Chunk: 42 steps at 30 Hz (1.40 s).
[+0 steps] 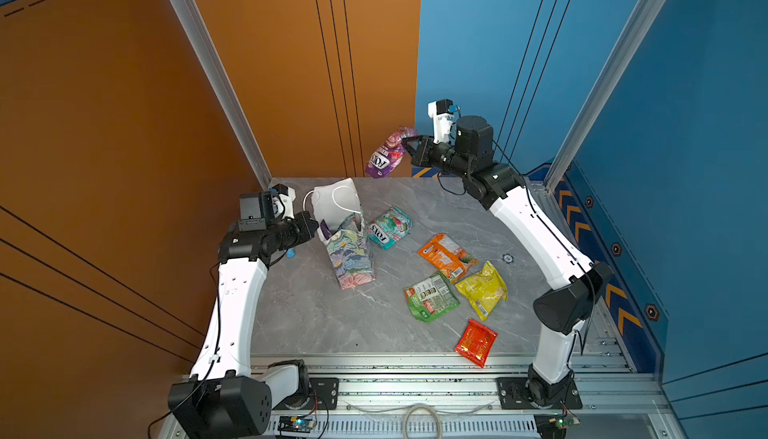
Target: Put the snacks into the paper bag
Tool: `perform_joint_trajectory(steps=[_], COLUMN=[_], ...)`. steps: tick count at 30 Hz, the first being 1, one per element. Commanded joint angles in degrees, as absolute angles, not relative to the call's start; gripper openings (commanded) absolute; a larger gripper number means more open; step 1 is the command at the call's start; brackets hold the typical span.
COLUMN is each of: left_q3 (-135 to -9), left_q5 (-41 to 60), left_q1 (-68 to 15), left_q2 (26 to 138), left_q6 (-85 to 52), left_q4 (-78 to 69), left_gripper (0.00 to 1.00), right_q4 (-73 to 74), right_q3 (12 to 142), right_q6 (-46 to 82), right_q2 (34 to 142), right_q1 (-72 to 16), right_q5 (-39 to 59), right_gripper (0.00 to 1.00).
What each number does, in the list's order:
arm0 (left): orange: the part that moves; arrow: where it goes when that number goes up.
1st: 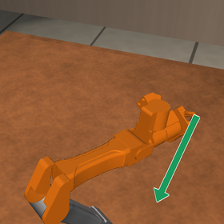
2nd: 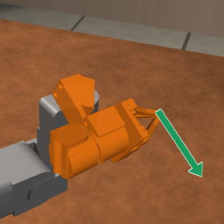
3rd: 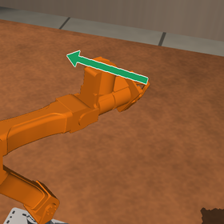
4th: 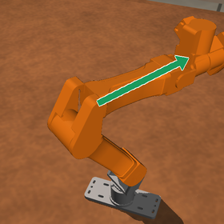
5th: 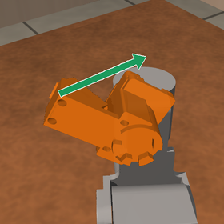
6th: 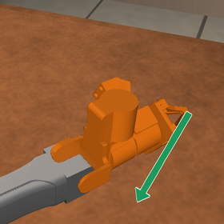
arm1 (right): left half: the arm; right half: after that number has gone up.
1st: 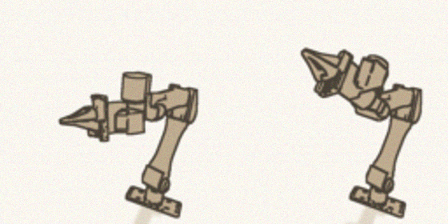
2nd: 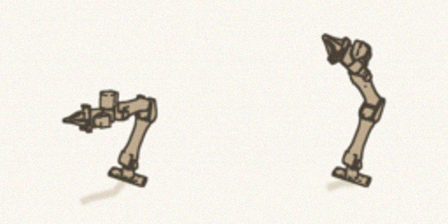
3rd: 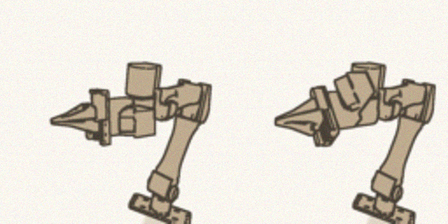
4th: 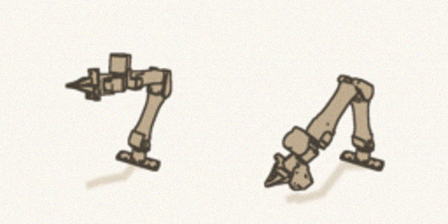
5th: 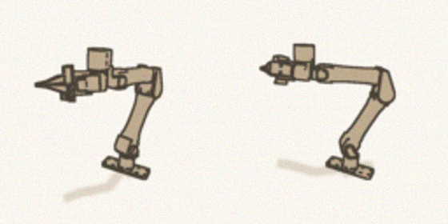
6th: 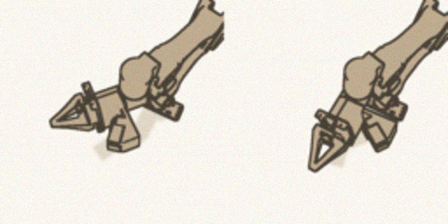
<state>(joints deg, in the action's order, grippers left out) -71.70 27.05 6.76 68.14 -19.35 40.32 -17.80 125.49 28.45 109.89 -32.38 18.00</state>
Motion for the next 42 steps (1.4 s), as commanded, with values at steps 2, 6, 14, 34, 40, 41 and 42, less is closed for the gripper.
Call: perform_joint_trajectory(steps=[2,6,14,34,40,41,42], left_q3=[-72.5,-72.7,-72.9,-73.1,-73.2,-73.2,-73.3], left_q5=[29.2,29.4,30.1,29.8,29.4,29.3,29.3], left_q1=[6.3,6.1,5.8,5.6,5.8,5.8,5.9], left_q2=[67.9,68.0,68.3,68.7,68.9,68.9,68.9], left_q6=[-19.2,-19.1,-18.8,-18.6,-18.6,-18.5,-18.5], left_q4=[38.9,38.9,38.9,38.9,38.9,39.0,38.9], left_gripper=[0.00,0.00,0.00,0.00,0.00,0.00,0.00], right_q4=[-19.2,-18.9,-13.9,-13.6,-13.3,-13.4,-13.4], right_q3=[133.3,139.4,147.6,150.2,142.3,141.2,139.8], right_q6=[26.1,25.9,26.8,19.0,15.9,15.6,15.2], right_q2=[114.2,118.4,126.6,131.3,126.0,125.2,124.3], right_q1=[-34.8,-37.0,-39.7,-44.0,-44.4,-44.4,-44.5], right_q5=[15.7,11.6,4.5,11.7,12.6,12.7,12.7], right_gripper=[0.00,0.00,0.00,0.00,0.00,0.00,0.00])
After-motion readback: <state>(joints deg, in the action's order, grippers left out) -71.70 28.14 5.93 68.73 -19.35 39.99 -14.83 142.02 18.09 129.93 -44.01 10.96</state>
